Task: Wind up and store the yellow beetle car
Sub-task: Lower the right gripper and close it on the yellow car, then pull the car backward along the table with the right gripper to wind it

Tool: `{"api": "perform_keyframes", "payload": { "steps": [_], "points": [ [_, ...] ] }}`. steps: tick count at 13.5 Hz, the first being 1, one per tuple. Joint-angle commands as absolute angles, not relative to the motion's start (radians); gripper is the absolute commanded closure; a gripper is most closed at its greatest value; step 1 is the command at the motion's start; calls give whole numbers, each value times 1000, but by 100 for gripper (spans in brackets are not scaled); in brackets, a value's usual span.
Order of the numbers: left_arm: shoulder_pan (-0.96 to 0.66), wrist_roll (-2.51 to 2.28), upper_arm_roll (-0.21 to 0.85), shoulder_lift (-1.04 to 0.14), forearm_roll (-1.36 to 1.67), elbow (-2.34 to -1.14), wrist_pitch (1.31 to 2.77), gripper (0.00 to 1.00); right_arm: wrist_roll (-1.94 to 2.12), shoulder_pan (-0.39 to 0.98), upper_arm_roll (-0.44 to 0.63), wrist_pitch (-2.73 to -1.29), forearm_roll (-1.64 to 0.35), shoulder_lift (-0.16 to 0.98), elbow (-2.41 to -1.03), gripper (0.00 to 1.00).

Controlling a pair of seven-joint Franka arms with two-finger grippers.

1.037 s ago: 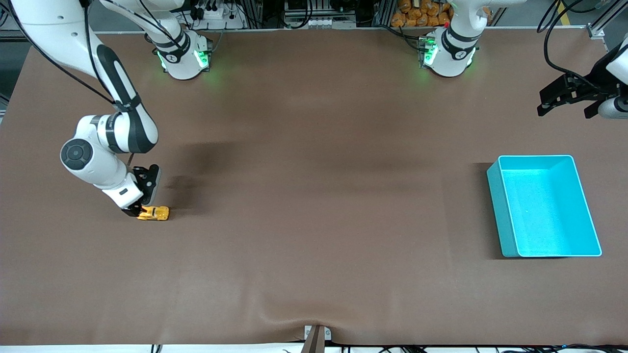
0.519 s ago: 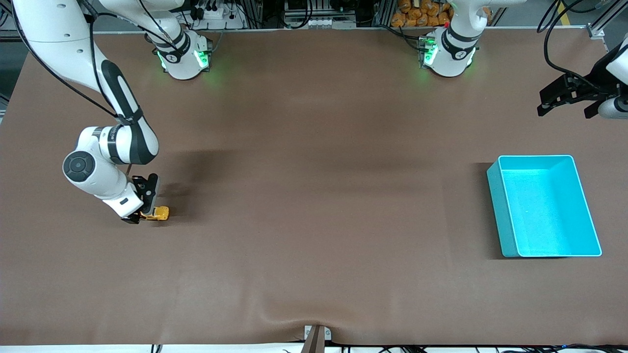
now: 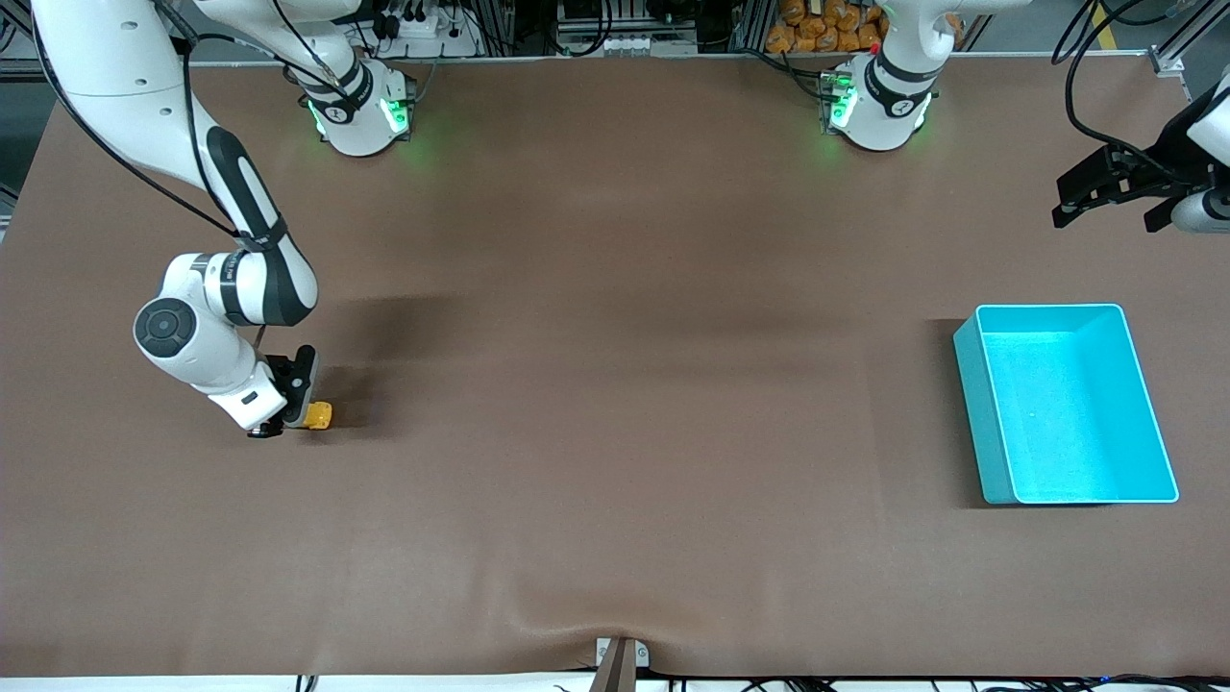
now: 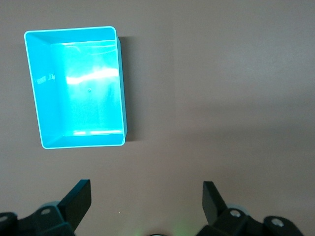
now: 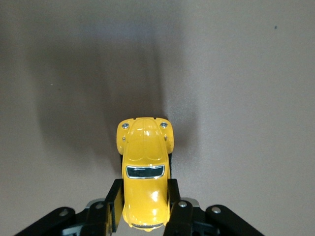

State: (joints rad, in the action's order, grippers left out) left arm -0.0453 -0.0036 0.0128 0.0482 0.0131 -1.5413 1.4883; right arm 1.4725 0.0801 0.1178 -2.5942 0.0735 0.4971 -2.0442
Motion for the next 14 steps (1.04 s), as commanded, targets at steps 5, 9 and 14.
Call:
{"api": "perform_keyframes", "payload": {
  "steps": [5,9,14],
  "points": [
    [-41,-2,15,38,20,-1520,1485,0,1459,115,129,-2642,63,531,-2031,100],
    [-41,-2,15,38,20,-1520,1485,0,1535,60,129,-2645,67,580,-1991,100],
    [-40,-2,15,38,20,-1520,1485,0,1632,-21,127,-2648,66,601,-1979,100]
  ]
}}
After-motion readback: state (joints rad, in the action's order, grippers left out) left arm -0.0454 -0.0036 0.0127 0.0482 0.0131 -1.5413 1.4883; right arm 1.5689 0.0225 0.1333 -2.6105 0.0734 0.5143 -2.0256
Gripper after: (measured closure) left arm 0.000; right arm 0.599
